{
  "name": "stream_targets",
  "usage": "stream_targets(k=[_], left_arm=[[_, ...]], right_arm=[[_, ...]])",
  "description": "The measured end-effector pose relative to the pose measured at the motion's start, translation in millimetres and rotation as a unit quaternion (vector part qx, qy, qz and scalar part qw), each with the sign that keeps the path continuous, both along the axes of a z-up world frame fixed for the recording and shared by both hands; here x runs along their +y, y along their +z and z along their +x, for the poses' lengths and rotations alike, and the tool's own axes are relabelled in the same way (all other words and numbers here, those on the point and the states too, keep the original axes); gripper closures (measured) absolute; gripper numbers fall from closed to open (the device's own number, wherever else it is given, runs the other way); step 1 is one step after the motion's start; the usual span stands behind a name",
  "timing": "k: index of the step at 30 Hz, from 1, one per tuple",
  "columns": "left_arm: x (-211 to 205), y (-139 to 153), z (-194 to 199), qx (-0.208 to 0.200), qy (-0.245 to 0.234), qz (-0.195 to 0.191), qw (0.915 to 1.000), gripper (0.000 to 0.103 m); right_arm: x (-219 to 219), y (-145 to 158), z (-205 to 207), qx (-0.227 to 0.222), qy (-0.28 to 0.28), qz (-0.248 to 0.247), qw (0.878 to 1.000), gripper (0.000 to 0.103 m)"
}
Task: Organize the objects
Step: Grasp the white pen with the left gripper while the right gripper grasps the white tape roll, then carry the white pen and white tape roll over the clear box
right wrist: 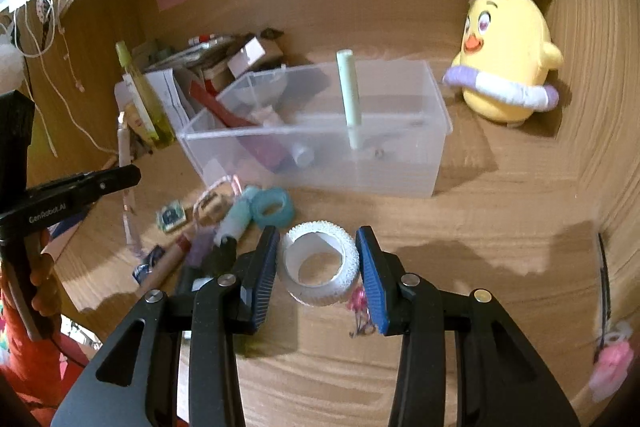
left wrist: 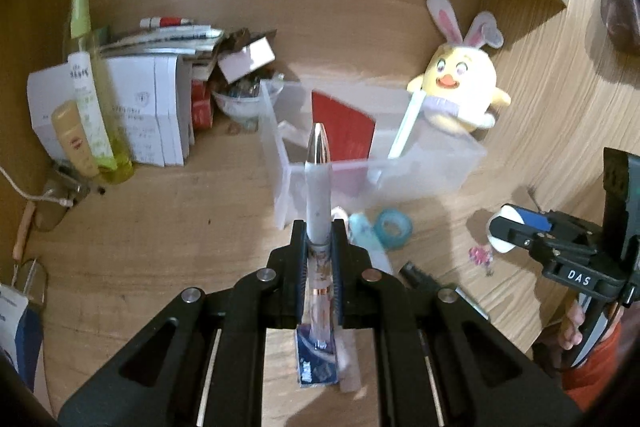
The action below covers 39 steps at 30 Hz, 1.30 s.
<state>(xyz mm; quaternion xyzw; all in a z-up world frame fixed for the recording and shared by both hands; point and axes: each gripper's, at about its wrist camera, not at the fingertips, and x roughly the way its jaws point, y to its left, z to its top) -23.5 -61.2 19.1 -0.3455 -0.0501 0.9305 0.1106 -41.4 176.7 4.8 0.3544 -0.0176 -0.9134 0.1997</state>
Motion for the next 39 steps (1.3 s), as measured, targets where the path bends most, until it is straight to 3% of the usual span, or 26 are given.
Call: stream_targets(k=[21, 26, 32, 39], left_arm=[[-5.7, 66.0, -25.2, 0.075, 0.029, 0.025, 0.9964, 0.093], [-4.1, 75.6, -36.4, 0.091, 0.044, 0.013, 0.9948, 0.093], [-0.3, 70.2, -60.8, 0.083, 0.056, 0.002, 0.9950, 0.093], [9.1, 49.4, -92.7, 0.043, 0.049, 0.002, 0.9979, 0.093]], right_arm=[[-4.0, 39.4, -35.8, 0.055, 0.002, -0.015, 0.998, 0.067], [-0.4, 50.4, -45.9, 0.068, -0.004, -0.020, 0.997, 0.067], [2.4, 56.7, -61.4, 0.077, -0.010, -0.016, 0.997, 0.067], [3.6, 51.1, -80.5, 0.068, -0.015, -0.012, 0.998, 0.067]])
